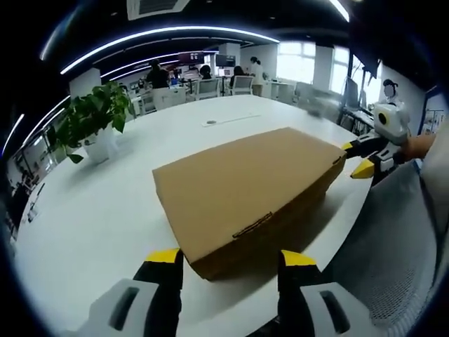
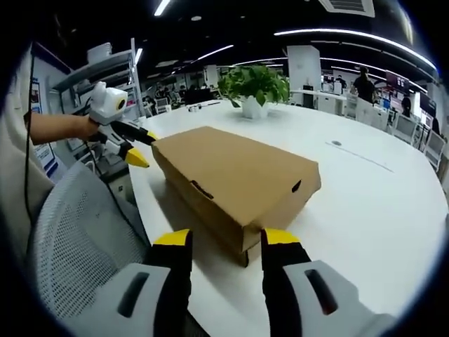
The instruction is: Operate the shoe box by opening the lid, removing the specified soft item, and placing it in the target area until the item is outside and the box remains undamaged.
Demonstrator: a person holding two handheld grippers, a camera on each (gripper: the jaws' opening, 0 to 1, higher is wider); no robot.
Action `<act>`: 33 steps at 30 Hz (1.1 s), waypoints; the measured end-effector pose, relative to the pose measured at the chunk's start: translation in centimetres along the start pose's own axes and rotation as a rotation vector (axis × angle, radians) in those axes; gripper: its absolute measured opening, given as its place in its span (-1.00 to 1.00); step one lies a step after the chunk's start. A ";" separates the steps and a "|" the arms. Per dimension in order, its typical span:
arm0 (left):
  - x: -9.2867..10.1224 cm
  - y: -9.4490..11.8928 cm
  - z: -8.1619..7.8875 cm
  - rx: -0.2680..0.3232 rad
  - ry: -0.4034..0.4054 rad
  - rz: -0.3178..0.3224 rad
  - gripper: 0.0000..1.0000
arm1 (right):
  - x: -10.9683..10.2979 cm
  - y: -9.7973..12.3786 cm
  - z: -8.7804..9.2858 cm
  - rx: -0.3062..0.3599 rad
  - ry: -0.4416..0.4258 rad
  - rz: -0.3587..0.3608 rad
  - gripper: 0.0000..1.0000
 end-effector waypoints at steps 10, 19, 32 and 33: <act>-0.1 1.0 -1.2 0.009 -0.014 0.007 0.15 | -0.3 0.8 -1.3 0.014 0.025 -0.003 -0.23; -0.6 2.1 -2.7 0.018 -0.048 0.000 0.12 | -0.4 1.7 -3.2 0.039 0.007 -0.004 -0.25; -1.7 3.2 -5.0 0.069 -0.044 -0.017 0.05 | -0.3 2.3 -5.5 0.063 0.018 0.015 -0.29; -1.7 3.3 -5.2 0.072 -0.045 -0.018 0.05 | -0.3 2.4 -5.7 0.065 0.021 0.016 -0.29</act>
Point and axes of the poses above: the point that each gripper's makers call its tool centre point, and the gripper's own axes: y roughly backward along the fingers, x roughly to its right, z roughly out of its underside, the point moved 4 cm from there along y, roughly backward along the fingers, and after that the axes turned 8 degrees about -y, right-handed, at the moved point
